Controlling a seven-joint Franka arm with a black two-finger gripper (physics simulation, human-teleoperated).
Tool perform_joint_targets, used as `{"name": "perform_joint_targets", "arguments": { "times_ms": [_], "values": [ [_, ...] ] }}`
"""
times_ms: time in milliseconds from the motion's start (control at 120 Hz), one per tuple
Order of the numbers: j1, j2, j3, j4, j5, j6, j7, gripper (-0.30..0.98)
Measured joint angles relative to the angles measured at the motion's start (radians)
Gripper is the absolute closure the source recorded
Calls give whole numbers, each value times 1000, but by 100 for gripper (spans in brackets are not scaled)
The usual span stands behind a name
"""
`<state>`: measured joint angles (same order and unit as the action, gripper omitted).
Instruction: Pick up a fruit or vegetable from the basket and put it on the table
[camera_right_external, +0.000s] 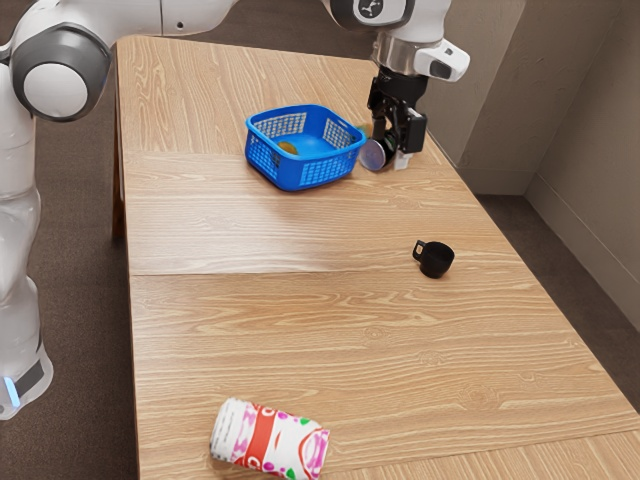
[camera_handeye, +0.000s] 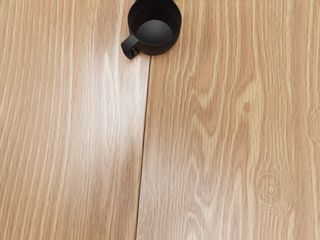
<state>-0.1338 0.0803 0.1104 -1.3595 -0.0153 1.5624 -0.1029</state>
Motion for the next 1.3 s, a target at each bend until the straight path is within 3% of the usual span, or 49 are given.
{"name": "perform_joint_targets", "arguments": {
  "times_ms": [333, 442, 500, 583, 833, 1300],
  "values": [
    [-15, 2, -30, 62, -6, -32, -83, 0],
    [-36, 27, 140, 74, -3, -63, -163, 0],
    [63, 49, 229, 78, -4, -73, -200, 0],
    [201, 94, 268, 79, -14, -83, -248, 0],
    [280, 139, 276, 80, -45, -76, -357, 0],
    [263, 178, 254, 82, -84, -48, -474, 0]
  ]
}}
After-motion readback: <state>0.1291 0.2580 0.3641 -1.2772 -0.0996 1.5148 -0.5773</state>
